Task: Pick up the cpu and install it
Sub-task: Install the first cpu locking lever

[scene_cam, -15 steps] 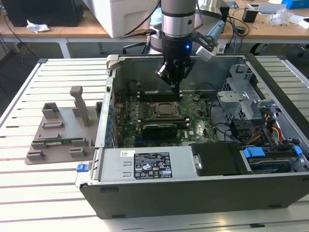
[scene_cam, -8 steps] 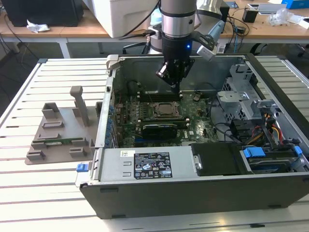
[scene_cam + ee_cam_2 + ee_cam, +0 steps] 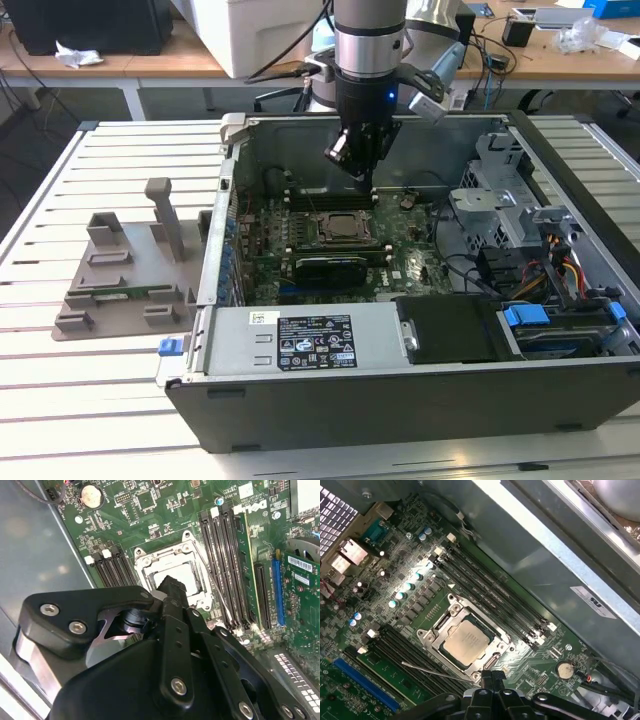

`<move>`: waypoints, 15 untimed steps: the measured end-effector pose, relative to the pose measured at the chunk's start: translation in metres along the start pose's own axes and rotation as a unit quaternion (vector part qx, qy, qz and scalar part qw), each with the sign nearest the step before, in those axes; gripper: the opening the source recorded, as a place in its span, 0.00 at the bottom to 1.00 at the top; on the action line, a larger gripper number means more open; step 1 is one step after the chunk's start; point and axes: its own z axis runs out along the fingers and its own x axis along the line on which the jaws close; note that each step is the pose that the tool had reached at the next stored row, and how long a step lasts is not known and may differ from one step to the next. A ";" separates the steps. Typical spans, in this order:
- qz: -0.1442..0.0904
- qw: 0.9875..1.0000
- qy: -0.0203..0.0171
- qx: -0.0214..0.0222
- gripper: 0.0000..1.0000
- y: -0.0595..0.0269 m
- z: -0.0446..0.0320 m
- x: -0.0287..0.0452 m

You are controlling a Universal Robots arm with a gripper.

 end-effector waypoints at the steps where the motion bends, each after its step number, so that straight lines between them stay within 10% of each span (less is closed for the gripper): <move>1: 0.000 1.000 0.000 0.000 0.11 0.0000 0.0000 0.0000; 9: 0.067 0.998 0.004 0.002 0.11 0.0000 0.0000 0.0000; 15: 0.130 0.991 0.008 0.005 0.11 0.0000 0.0000 0.0000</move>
